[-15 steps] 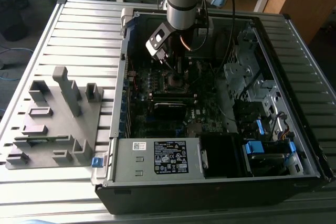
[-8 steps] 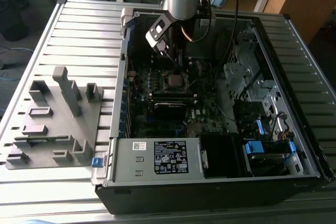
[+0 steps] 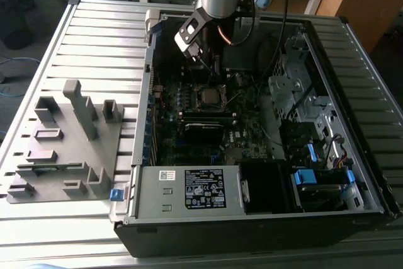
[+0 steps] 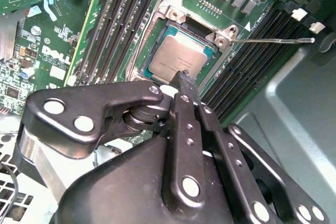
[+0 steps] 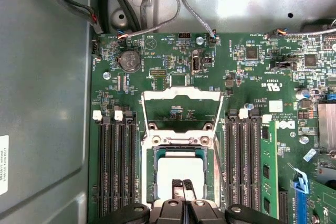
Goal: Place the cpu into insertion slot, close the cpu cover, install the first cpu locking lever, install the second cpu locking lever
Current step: 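Place the cpu into insertion slot, then close the cpu cover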
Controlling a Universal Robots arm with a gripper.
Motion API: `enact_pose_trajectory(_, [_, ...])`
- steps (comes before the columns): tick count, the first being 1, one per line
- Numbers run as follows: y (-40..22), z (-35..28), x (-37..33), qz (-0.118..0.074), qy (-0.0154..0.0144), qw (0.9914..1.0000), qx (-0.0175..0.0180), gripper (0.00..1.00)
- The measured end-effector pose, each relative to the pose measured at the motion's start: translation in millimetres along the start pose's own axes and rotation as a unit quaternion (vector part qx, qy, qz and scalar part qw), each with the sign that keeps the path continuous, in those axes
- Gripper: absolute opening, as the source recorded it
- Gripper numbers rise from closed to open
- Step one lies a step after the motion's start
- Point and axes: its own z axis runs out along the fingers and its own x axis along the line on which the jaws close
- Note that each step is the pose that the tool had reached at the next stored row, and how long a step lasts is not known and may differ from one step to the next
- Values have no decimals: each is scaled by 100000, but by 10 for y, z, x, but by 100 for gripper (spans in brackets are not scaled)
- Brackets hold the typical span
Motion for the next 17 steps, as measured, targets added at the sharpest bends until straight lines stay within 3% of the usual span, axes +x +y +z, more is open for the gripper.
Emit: enact_pose_trajectory(17, [3,-56,1,3,-13,100000,7,11])
